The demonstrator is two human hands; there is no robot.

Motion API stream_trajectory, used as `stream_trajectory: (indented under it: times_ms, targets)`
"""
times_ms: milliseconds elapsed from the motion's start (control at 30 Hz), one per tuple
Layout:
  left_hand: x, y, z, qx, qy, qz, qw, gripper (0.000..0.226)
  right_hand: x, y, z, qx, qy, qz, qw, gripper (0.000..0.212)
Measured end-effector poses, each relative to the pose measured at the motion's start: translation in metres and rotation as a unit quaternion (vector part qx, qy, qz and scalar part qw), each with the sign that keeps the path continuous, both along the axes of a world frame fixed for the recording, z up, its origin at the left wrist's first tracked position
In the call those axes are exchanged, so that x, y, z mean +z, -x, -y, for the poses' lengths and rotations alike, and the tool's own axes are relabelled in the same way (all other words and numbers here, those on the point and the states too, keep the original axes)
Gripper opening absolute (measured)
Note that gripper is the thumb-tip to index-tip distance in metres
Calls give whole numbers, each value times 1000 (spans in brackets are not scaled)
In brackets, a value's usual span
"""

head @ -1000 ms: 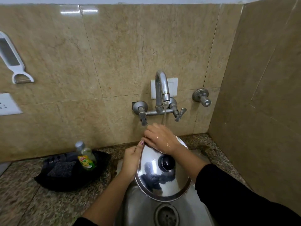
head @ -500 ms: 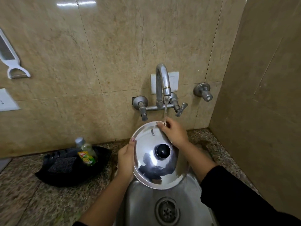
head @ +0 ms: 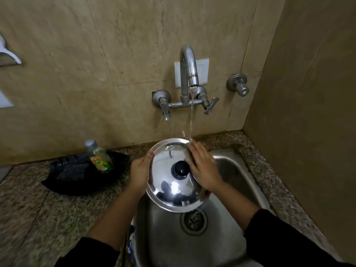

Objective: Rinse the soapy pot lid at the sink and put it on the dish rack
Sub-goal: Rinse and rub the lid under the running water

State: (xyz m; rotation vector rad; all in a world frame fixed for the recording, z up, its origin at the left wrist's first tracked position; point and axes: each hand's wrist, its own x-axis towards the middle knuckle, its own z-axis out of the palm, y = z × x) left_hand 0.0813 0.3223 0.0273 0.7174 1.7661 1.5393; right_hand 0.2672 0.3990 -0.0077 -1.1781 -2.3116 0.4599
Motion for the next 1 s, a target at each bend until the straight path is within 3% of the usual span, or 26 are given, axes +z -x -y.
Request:
stream_trajectory:
  times_ms: [133, 267, 400, 467, 567, 633, 700, 767, 800, 933, 1000]
  targets:
    - [-4, 7, 1, 60, 54, 52, 995, 35, -22, -19, 34, 119, 17, 8, 993, 76]
    - [-5, 13, 3, 29, 142, 137, 980, 28, -17, -43, 39, 243, -60, 34, 967, 77]
    - [-8, 13, 10, -43, 248, 186, 950, 25, -9, -44, 31, 264, -201, 3, 943, 39]
    - [-7, 19, 16, -98, 307, 183, 929, 35, 4, -43, 28, 245, -158, -38, 956, 31]
    - [-11, 29, 16, -200, 399, 45, 894, 63, 29, -36, 17, 156, 59, -124, 978, 22]
    - [-17, 32, 13, -205, 356, 28, 911, 64, 42, -27, 8, 109, 193, -168, 961, 19]
    - [-26, 35, 9, -190, 231, 165, 940, 79, 50, -19, -3, 95, 246, -216, 940, 25]
    - [-24, 30, 13, -196, 109, 292, 930, 76, 56, -11, -12, 81, 298, -265, 913, 24]
    - [-20, 27, 18, -194, 80, 303, 930, 71, 58, -8, -16, 63, 323, -281, 901, 24]
    - [-11, 16, 20, -120, 26, 203, 971, 47, 53, 6, -30, -14, 337, -281, 899, 10]
    - [-9, 11, 17, -78, 24, 177, 981, 42, 48, 12, -33, -96, 239, -194, 947, 16]
